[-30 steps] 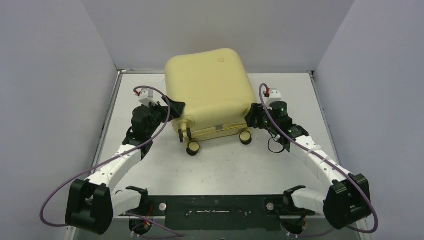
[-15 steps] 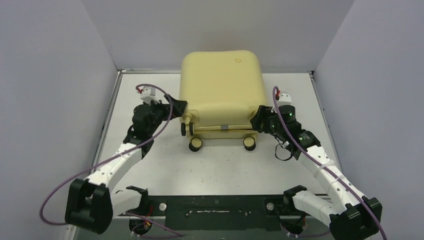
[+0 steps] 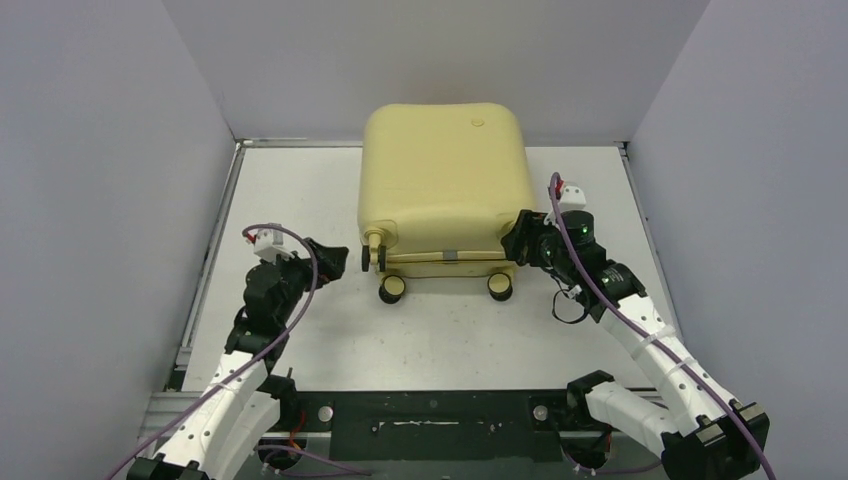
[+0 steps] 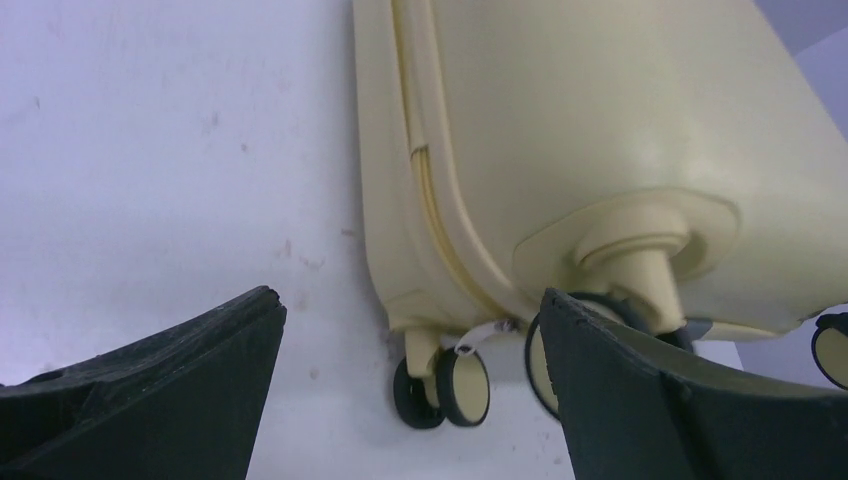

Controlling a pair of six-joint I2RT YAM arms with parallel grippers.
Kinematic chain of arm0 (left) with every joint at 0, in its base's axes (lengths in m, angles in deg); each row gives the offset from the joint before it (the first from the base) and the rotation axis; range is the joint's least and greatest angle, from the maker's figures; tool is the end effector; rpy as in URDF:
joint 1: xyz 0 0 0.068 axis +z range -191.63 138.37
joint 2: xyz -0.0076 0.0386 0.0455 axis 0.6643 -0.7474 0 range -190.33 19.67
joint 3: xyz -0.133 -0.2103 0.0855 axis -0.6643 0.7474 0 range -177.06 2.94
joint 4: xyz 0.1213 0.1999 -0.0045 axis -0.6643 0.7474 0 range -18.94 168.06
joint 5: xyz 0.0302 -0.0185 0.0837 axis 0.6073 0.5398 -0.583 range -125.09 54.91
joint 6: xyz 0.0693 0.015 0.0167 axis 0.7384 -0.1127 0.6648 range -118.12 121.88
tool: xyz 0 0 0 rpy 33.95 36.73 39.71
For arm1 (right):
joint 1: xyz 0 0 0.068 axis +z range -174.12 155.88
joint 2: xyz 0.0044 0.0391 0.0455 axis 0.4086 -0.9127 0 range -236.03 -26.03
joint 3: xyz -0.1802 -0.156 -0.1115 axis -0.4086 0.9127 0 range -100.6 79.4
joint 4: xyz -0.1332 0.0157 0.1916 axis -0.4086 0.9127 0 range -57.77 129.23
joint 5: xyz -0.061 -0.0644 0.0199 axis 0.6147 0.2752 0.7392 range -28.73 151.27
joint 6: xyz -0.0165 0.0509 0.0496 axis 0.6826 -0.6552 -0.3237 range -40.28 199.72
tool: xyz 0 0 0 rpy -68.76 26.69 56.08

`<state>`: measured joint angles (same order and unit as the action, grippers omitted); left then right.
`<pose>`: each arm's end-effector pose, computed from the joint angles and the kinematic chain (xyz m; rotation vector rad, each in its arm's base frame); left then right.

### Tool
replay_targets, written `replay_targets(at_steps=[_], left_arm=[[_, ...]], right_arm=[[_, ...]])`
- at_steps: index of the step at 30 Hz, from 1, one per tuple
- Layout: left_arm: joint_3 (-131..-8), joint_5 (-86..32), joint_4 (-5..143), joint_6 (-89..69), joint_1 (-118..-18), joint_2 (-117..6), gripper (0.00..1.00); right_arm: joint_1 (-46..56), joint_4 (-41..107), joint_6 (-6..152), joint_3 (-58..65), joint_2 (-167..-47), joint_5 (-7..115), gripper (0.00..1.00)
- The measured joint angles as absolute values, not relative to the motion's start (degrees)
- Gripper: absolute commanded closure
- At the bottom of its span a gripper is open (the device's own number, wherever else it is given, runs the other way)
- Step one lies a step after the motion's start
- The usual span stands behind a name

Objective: Pack the luggage
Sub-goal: Zip the luggage at the center of the board.

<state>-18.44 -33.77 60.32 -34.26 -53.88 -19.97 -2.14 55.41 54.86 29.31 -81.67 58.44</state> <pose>0.1767 -0.0398 0.2475 -0.3440 1.7105 -0.6452 0.1980 0.0832 0.2974 0.0222 2.1182 0.5467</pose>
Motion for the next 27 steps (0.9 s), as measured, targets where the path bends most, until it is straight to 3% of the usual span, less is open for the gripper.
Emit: replay_targets(at_steps=[7,11,14,20,27], left_arm=[[-15.0,-36.9,69.5,-40.5,-61.0,-18.3,0.03],[-13.5,-41.5,67.4,-39.7,-67.2,-15.7,0.17],[-9.6,-44.1,62.5,-37.9,-71.1,-15.6,0.24],[1.3,-46.7,46.1,-32.9,-77.6,-24.1,0.24],[1.7,-46.4,26.4,-23.0,-78.0,-36.9,0.27]], right_arm=[[-2.4,54.4,53.9,33.4,-80.6,59.8,1.0],[-2.3,53.4,53.5,33.6,-79.9,60.1,1.0],[-2.3,52.3,53.3,34.5,-79.5,60.4,1.0],[-1.5,51.1,53.2,36.2,-79.5,61.4,1.0],[-0.2,50.7,53.2,36.4,-78.8,62.3,1.0]])
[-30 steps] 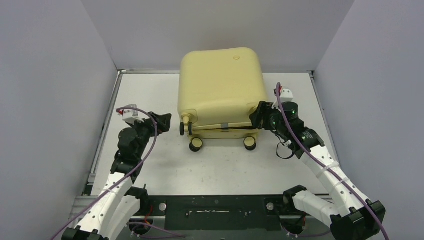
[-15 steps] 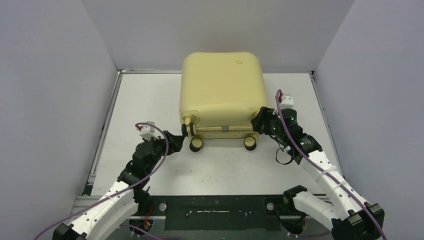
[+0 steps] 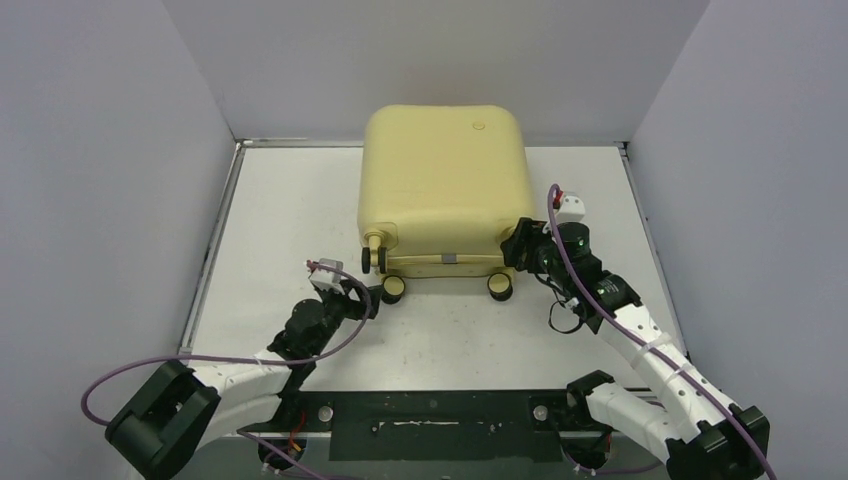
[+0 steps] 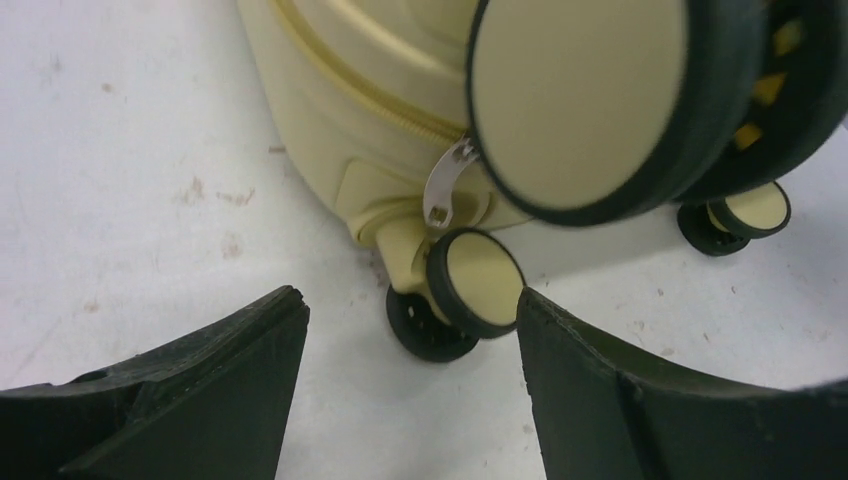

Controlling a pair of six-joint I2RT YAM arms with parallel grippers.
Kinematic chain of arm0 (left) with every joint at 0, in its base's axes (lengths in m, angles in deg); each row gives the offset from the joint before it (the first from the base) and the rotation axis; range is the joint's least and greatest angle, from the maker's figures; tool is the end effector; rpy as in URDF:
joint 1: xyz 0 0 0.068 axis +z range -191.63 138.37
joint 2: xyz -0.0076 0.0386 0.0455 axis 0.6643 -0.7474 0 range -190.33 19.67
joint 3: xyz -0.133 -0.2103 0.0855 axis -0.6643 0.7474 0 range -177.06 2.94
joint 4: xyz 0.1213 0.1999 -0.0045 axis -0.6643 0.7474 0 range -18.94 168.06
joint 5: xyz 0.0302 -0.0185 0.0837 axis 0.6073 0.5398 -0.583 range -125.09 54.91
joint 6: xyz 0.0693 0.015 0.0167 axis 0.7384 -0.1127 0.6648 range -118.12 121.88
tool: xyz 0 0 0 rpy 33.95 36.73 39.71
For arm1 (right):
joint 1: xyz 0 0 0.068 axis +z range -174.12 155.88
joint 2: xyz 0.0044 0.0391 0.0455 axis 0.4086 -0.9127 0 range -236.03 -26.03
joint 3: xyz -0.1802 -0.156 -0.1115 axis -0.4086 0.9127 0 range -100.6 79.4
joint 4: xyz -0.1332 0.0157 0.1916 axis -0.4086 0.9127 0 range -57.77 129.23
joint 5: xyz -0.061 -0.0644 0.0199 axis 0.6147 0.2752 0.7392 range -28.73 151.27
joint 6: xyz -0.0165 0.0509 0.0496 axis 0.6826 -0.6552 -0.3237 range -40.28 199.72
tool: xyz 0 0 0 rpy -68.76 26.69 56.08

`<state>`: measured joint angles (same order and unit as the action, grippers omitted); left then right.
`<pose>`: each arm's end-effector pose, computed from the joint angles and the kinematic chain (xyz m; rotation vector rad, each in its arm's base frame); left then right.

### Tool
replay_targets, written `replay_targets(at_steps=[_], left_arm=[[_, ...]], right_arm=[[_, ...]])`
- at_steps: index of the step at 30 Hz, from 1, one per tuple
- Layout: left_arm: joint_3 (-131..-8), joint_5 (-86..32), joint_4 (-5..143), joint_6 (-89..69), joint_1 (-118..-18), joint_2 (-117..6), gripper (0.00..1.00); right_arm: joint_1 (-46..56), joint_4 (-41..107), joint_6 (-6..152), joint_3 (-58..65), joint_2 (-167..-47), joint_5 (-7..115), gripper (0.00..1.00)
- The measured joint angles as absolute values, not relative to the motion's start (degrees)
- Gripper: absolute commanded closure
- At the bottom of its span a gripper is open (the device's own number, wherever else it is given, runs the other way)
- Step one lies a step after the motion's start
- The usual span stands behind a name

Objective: Pack the luggage
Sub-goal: Zip the luggage at the center of the board.

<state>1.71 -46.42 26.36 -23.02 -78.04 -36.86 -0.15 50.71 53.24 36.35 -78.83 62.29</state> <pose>0.1543 -0.0990 0.1580 0.0326 1.7912 -0.6035 0.1900 0.0833 0.2748 0.0573 2.1043 0.5198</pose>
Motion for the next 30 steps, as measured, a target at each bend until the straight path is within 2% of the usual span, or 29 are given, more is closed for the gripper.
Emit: replay_targets(at_steps=[9,15,21,23,28,30], left_arm=[[-4.0,-43.2,6.7,-14.6,-76.5,-52.9,0.42],[-5.3,-41.9,-1.2,-14.4,-75.7,-60.9,0.47],[-5.7,-41.8,-4.8,-14.0,-75.4,-64.1,0.57],[-6.0,-41.8,-5.2,-13.9,-75.4,-64.8,0.56],[-6.0,-41.7,-5.5,-14.5,-75.3,-65.1,0.4],[-5.9,-41.7,-5.3,-14.9,-75.4,-64.8,0.38]], right_arm=[[0.9,49.8,53.2,37.3,-77.5,63.1,1.0],[1.1,49.4,52.8,37.8,-77.2,63.0,1.0],[1.6,48.9,52.4,37.8,-77.2,63.0,1.0],[1.8,48.9,52.3,37.8,-77.2,63.0,1.0],[1.8,48.9,52.2,37.8,-77.2,63.1,1.0],[1.8,48.9,52.2,37.8,-77.2,63.2,1.0]])
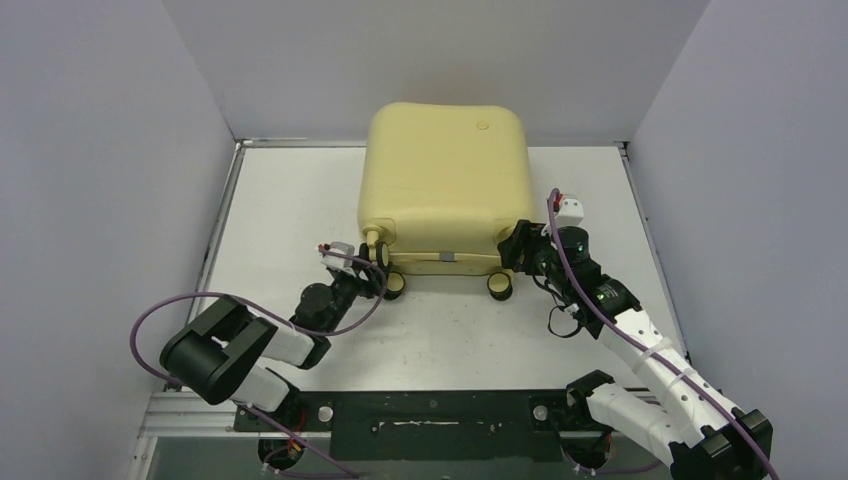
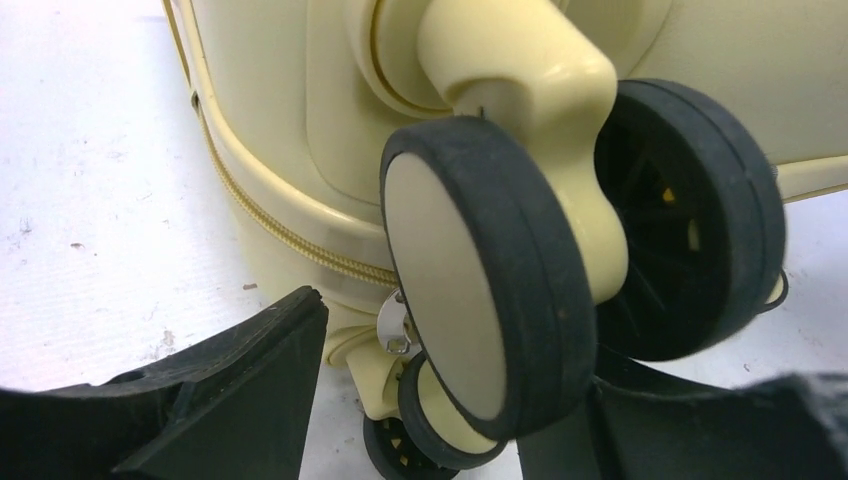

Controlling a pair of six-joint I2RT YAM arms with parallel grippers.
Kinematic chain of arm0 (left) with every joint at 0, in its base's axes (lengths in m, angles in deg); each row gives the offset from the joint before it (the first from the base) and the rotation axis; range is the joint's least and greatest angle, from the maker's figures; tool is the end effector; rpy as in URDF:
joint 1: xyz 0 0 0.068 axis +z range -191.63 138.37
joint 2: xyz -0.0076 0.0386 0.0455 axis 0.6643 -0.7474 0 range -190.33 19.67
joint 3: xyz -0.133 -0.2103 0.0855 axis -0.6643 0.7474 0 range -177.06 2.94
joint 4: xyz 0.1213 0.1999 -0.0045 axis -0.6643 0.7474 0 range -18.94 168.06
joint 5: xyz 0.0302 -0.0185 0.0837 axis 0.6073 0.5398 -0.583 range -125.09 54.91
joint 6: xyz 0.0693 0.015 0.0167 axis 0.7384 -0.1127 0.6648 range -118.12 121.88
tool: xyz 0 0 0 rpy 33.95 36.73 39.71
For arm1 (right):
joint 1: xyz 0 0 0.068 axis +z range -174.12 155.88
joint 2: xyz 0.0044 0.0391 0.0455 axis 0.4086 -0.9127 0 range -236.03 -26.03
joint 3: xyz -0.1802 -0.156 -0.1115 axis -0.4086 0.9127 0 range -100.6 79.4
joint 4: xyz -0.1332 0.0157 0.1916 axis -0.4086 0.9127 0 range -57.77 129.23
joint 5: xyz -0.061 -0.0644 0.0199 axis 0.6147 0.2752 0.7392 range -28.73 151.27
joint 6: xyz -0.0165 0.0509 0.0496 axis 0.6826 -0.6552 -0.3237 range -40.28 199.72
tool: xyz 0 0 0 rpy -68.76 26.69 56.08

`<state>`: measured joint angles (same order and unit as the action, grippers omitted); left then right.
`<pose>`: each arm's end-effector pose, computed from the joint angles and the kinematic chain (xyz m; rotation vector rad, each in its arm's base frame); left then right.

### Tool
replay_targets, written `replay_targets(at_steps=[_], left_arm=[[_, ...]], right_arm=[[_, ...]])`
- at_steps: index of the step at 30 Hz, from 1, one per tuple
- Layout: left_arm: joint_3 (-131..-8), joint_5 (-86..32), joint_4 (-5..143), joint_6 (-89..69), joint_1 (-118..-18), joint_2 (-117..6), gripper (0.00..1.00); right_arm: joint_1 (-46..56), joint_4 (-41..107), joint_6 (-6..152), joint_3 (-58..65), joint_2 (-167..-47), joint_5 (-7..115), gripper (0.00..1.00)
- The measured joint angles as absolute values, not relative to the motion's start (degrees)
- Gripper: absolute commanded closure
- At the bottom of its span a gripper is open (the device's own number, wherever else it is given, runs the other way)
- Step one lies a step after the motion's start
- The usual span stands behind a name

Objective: Pack the luggage
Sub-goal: Zip the luggage at the center of the board.

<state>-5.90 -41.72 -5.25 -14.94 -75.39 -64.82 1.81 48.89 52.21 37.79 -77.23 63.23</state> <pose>0.2045 -0.1283 0.1741 0.1418 1.5848 -0.6033 0.1843 0.0873 0.2752 0.0506 2.0726 0.5481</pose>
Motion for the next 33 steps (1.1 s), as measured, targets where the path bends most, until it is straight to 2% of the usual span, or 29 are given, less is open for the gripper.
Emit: replay_targets(at_steps=[4,9,13,23,27,33], left_arm=[[-4.2,-42.2,-4.0,-15.6,-75.4,-62.4,0.37],[-3.8,-42.4,-1.6,-15.7,-75.4,-59.9,0.41],[-3.8,-42.3,-1.2,-15.8,-75.4,-60.5,0.46],[-5.7,-41.9,-1.2,-17.1,-75.4,-64.9,0.51],[-6.8,-41.2,-1.7,-17.4,-75.5,-65.2,0.56],[-7.3,-40.6,-1.6,-17.2,-75.7,-65.6,0.69]], right_arm=[[1.8,48.9,52.2,37.8,-77.2,63.3,1.0],[1.8,48.9,52.2,37.8,-77.2,63.3,1.0],[1.8,48.9,52.2,37.8,-77.3,63.3,1.0],[1.8,48.9,52.1,37.8,-77.3,63.3,1.0],[1.8,48.9,52.1,37.8,-77.3,63.3,1.0],[1.8,48.7,51.9,37.8,-77.3,62.9,1.0]])
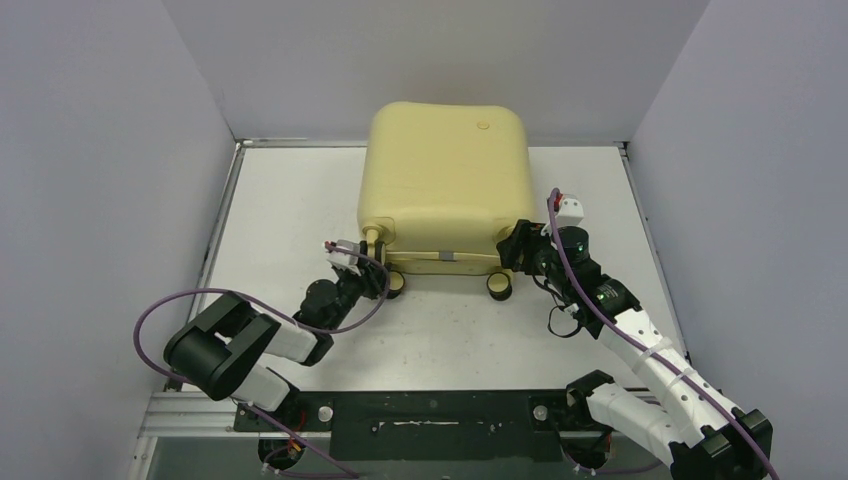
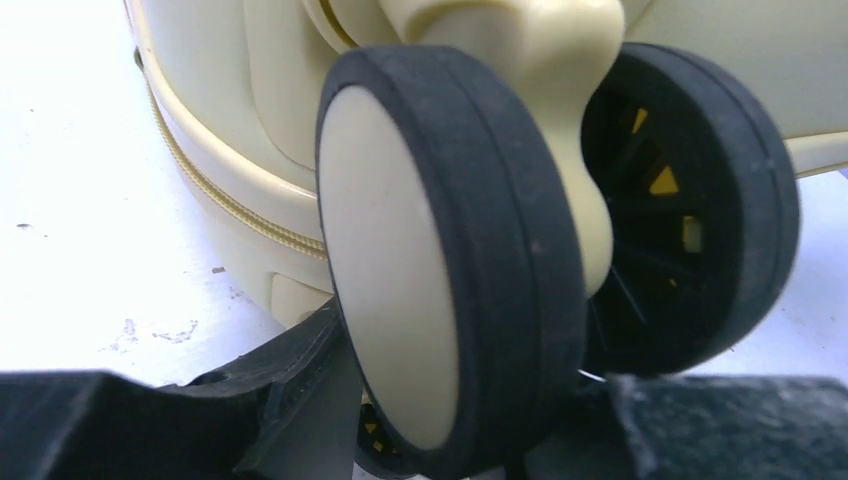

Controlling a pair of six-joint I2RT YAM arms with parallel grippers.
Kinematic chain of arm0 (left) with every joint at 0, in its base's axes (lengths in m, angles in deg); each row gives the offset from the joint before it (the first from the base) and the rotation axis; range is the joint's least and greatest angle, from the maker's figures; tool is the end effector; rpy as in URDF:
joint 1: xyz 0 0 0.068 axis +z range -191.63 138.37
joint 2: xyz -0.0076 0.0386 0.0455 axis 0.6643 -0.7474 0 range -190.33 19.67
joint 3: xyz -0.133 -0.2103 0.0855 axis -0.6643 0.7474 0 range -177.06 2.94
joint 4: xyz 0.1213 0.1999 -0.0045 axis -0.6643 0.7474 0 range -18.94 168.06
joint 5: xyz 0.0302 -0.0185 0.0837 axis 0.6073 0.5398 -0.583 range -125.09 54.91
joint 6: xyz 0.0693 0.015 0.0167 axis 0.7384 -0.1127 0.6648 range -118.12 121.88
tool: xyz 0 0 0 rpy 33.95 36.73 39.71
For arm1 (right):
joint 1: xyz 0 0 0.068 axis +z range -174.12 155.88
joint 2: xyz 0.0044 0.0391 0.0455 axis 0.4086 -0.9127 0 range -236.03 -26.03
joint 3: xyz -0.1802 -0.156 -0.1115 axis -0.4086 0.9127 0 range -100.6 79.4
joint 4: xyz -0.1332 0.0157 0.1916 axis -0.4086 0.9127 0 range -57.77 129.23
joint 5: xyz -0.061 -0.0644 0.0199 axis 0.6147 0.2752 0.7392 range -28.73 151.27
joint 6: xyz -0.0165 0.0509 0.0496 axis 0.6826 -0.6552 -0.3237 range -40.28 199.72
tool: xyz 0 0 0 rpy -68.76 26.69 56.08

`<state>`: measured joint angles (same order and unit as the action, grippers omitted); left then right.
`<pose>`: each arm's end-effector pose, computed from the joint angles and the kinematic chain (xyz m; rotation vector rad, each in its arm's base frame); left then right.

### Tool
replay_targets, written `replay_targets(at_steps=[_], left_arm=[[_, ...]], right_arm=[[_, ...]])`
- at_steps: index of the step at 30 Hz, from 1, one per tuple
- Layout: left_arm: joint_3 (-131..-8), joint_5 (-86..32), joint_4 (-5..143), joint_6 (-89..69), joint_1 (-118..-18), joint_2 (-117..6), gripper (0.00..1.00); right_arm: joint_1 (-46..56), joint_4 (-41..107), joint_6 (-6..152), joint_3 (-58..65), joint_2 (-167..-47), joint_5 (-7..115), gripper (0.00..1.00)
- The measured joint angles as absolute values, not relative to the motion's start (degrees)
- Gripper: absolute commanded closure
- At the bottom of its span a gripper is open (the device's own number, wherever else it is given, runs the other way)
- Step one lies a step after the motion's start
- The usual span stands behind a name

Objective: Pack the luggage
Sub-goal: Zip the luggage at the center of the board.

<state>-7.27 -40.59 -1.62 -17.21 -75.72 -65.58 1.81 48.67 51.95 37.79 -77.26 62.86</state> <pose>0.2076 -0.1335 0.1686 0.1396 1.6435 -0.6370 0.1844 0.0878 0.2755 0.0512 2.0709 0.5584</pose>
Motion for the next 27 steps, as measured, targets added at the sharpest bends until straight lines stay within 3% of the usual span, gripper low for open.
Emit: replay_targets(at_steps=[10,19,20,23,27], left_arm=[[-7.4,-38.7,-1.4,-16.8,-76.3,-65.9,0.99],[-7.4,-38.0,-0.7,-16.7,-76.5,-65.6,1.0],[-7.4,-38.0,-0.5,-16.7,-76.5,-65.5,0.94],[-7.0,-38.0,0.3,-16.9,-76.4,-64.4,0.61],[-4.8,-39.4,2.0,-18.2,-75.2,-59.3,0.43]], right_arm=[[1.9,48.2,51.7,37.8,-77.3,62.1,1.0],[2.2,48.2,51.5,38.0,-77.2,61.4,1.0],[2.2,48.2,51.5,38.0,-77.2,61.4,1.0],[2.2,48.2,51.6,38.0,-77.2,61.5,1.0],[2.2,48.2,51.6,38.1,-77.2,61.7,1.0]])
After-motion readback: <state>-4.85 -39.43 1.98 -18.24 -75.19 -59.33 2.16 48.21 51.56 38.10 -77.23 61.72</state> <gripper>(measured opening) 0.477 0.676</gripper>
